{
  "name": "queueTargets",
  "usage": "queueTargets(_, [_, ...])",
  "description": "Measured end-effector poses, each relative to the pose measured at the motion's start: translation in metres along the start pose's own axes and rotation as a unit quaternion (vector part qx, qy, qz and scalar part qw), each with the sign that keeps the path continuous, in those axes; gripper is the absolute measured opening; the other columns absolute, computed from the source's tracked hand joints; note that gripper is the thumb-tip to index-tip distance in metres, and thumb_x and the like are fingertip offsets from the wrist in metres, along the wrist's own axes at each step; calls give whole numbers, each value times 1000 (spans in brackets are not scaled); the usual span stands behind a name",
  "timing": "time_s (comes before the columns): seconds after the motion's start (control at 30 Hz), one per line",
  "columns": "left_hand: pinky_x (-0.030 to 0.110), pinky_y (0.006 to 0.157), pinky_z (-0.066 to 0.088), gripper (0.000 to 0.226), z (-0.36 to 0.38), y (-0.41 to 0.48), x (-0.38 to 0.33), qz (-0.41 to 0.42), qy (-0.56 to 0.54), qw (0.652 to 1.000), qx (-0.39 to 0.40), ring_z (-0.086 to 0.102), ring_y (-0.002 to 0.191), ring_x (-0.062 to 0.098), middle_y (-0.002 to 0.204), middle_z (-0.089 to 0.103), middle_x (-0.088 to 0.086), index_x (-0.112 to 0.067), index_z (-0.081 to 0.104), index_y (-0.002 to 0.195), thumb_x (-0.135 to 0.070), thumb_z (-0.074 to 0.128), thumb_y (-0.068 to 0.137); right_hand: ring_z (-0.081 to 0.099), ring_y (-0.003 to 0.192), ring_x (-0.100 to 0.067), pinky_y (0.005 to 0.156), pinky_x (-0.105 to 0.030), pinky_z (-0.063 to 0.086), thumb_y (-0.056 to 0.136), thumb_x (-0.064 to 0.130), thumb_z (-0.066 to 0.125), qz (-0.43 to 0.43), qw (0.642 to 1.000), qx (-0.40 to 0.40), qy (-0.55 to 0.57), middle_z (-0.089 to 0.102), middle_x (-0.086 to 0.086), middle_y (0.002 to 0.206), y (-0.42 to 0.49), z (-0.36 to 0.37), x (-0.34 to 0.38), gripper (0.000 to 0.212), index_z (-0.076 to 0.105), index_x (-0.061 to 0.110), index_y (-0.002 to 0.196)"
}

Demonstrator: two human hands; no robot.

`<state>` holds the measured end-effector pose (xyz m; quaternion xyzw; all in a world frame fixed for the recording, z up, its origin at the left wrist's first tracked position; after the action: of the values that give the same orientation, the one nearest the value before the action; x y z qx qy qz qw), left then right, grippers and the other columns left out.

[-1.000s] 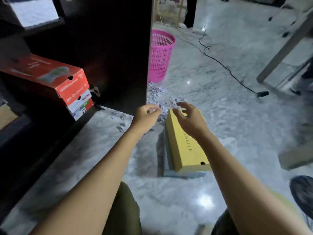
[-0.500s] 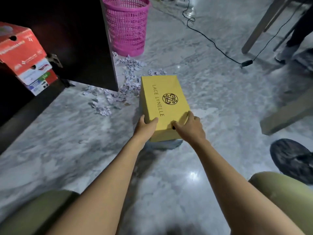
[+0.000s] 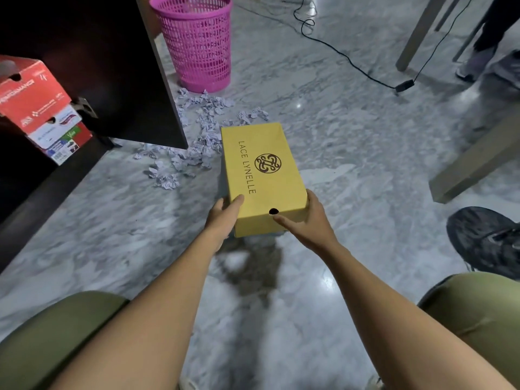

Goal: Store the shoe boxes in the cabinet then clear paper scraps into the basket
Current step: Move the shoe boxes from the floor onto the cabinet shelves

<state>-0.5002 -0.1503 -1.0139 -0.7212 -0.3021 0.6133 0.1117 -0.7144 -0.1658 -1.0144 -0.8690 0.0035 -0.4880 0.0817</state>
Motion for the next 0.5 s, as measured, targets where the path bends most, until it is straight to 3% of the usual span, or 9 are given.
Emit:
queueTargets(0.07, [42, 84, 47, 63, 2, -2, 1, -10, -8, 1000, 18, 54, 114, 26, 133, 54, -4, -34, 42, 140, -64, 54, 86, 55, 117, -11, 91, -42, 55, 61, 67, 81, -10, 1000, -13, 9, 53, 8, 127, 0, 4, -2, 85, 42, 39, 132])
queueTargets(0.37, [52, 99, 45, 69, 4, -8, 10, -26, -41, 998, 48, 45, 129, 25, 148, 41, -4, -36, 32, 147, -61, 55, 88, 53, 111, -14, 83, -31, 49, 69, 52, 79, -6, 998, -66, 15, 49, 3, 122, -1, 16, 5, 77, 44, 25, 132])
queueTargets(0.5, [45, 95, 37, 63, 4, -12, 11, -13, -64, 997, 44, 43, 126, 21, 148, 40, -7, -35, 32, 147, -56, 53, 92, 55, 106, -13, 76, -28, 45, 69, 50, 79, -2, 997, -79, 16, 51, 5, 120, -5, 15, 9, 72, 46, 25, 128])
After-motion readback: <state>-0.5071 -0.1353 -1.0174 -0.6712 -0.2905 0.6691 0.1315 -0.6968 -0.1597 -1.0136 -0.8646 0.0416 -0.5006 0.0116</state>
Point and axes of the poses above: each hand's wrist, its own y-axis towards the middle knuckle, its own z-axis out of the palm, x = y × z, the point moved 2 cm from there along y, towards the middle knuckle
